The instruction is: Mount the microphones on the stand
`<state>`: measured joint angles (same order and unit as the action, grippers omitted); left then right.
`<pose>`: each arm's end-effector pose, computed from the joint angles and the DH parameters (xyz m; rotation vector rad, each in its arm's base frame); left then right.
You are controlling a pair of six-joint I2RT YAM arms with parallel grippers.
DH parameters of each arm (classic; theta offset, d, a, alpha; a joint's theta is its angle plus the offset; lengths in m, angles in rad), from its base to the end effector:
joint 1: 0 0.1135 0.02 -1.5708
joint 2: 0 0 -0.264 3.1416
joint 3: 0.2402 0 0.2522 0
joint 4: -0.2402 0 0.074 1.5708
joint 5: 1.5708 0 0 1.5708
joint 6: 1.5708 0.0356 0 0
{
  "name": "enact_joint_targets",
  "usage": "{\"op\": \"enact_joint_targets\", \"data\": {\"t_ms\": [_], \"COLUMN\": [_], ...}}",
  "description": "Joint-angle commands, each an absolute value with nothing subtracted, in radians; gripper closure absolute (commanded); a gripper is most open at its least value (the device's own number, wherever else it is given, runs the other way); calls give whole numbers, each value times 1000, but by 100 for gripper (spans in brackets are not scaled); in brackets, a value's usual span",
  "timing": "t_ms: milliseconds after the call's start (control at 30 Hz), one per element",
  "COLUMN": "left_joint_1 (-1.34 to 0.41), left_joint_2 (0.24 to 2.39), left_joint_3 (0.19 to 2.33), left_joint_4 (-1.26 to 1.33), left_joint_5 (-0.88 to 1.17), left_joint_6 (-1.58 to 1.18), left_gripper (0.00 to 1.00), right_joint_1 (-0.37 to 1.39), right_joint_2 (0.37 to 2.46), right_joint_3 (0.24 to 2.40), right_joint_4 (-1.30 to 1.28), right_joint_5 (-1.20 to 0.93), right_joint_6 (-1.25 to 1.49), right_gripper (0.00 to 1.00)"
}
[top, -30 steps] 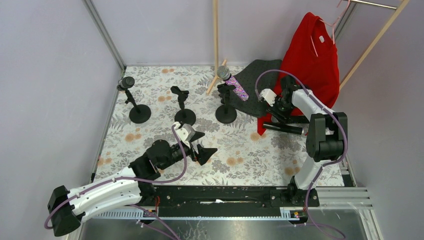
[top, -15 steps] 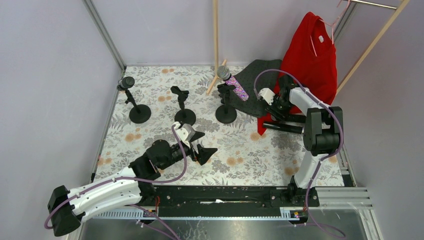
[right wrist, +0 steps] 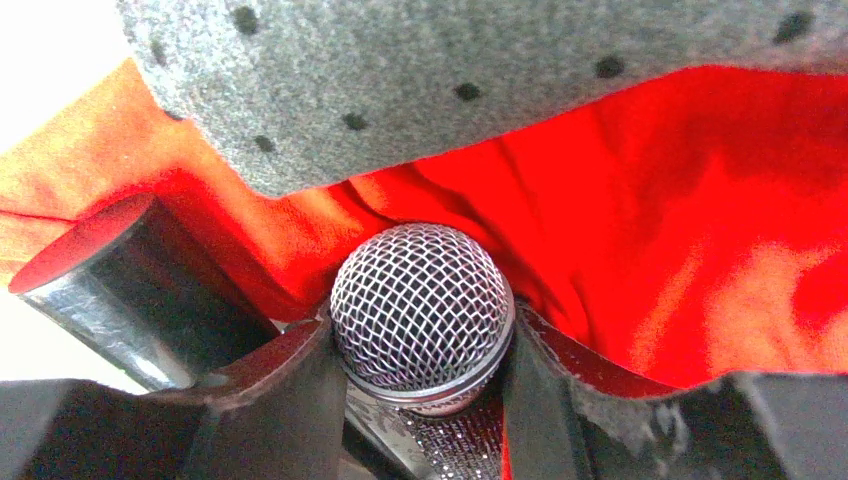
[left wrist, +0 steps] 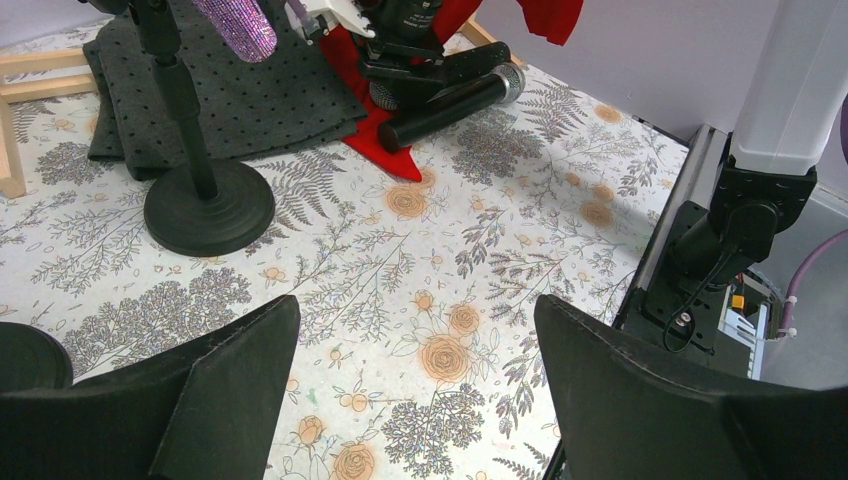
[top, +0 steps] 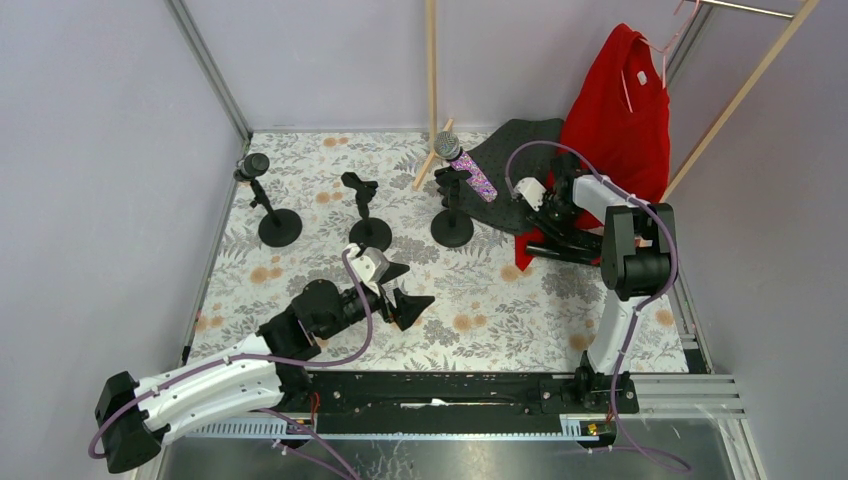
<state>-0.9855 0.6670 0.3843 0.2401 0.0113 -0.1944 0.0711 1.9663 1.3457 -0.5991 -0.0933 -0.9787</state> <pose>0.0958 -0.1453 0.2614 0.6607 1.5586 -0.9104 0.3923 0.0313 0.1607 -1.4151 2.3976 -0.0997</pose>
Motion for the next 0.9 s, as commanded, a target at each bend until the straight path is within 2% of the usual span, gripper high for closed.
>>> {"op": "enact_joint_targets", "data": {"t_ms": [0, 100, 333, 500, 767, 867], "left_joint_1": [-991, -990, -989, -990, -989, -991], "left_joint_2": [647, 645, 626, 598, 613, 640], "left_joint_3": [385, 387, 394, 387, 391, 395], "left_joint_4": [277, 273, 256, 280, 363, 405], "left_joint_5": [3, 3, 3, 5, 71, 95], "left_joint_6": [-204, -203, -188, -173, -181, -193], "left_gripper": [9, 9, 9, 8, 8, 7], "right_joint_1": [68, 68, 83, 90, 90, 90], "right_joint_2": [1984, 1937, 1668, 1432, 1017, 899], "right_joint_3": [1397, 1437, 1438, 1336, 998, 878], "right_joint_4": [-630, -636, -576, -458, -22, 236], "right_joint_5": [-126, -144, -171, -228, -414, -512], "right_joint_6": [-925, -891, -791, -628, -164, 78], "right_gripper": [61, 67, 68, 75, 76, 76]}}
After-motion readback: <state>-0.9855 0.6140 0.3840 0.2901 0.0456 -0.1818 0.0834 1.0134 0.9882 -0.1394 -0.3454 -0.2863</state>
